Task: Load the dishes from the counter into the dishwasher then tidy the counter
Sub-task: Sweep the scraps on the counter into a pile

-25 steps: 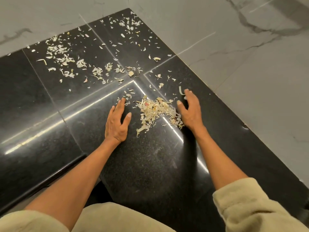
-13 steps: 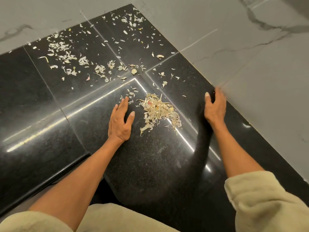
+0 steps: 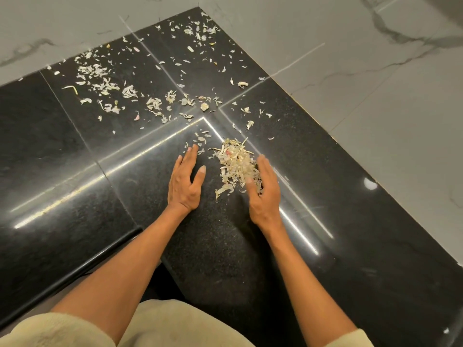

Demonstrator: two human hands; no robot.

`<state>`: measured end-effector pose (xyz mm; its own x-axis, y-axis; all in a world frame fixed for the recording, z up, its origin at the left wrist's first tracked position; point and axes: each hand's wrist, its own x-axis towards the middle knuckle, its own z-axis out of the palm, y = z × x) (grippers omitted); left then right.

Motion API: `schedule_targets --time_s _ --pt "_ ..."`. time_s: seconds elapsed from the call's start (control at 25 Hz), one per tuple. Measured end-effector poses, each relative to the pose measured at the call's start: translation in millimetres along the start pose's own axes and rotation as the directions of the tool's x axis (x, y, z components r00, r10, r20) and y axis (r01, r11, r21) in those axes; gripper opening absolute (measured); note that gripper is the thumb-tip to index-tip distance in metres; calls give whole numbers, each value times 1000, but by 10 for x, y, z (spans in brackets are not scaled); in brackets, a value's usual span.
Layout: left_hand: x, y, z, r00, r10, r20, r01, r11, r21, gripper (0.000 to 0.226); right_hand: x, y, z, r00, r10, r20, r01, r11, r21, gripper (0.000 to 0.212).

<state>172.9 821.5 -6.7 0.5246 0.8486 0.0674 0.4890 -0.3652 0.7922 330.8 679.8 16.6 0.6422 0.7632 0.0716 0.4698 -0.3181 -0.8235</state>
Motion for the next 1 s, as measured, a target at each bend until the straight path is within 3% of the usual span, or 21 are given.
schedule_targets --time_s 0.08,0.12,0.2,0.4,0.48,0.6,0.68,0.84,1.0 --pt "-5 15 -14 1000 2 2 -2 1000 -29 65 -72 148 -110 965 82 -249 -97 994 -49 57" --pt "-8 29 -23 1000 5 0 -5 999 -40 64 -78 197 -132 942 137 -307 -165 984 -69 60" --pt "-17 43 -35 1000 8 -3 -8 998 -67 62 -34 148 -24 941 194 -276 -240 961 -140 65" --pt "-19 15 -51 999 45 21 -42 993 -114 60 216 -291 672 980 153 -131 -183 945 -272 70" --pt "-23 9 -60 999 48 12 -45 985 -166 59 323 -396 853 982 156 -107 -178 953 -244 69" --pt "-21 -3 -76 998 42 -39 -50 967 -248 54 338 -484 917 998 57 -18 -58 996 -72 67" --pt "-25 -7 -78 998 35 -60 -51 959 -278 50 213 -439 823 997 19 -77 -21 999 -28 65" --pt "-11 -15 -105 997 31 -75 -54 941 -333 47 -271 -317 682 917 225 -329 -261 963 -69 67" --pt "-20 -15 -163 998 -9 -64 -19 906 -423 47 -346 -556 1026 937 240 -253 -272 957 -97 71"
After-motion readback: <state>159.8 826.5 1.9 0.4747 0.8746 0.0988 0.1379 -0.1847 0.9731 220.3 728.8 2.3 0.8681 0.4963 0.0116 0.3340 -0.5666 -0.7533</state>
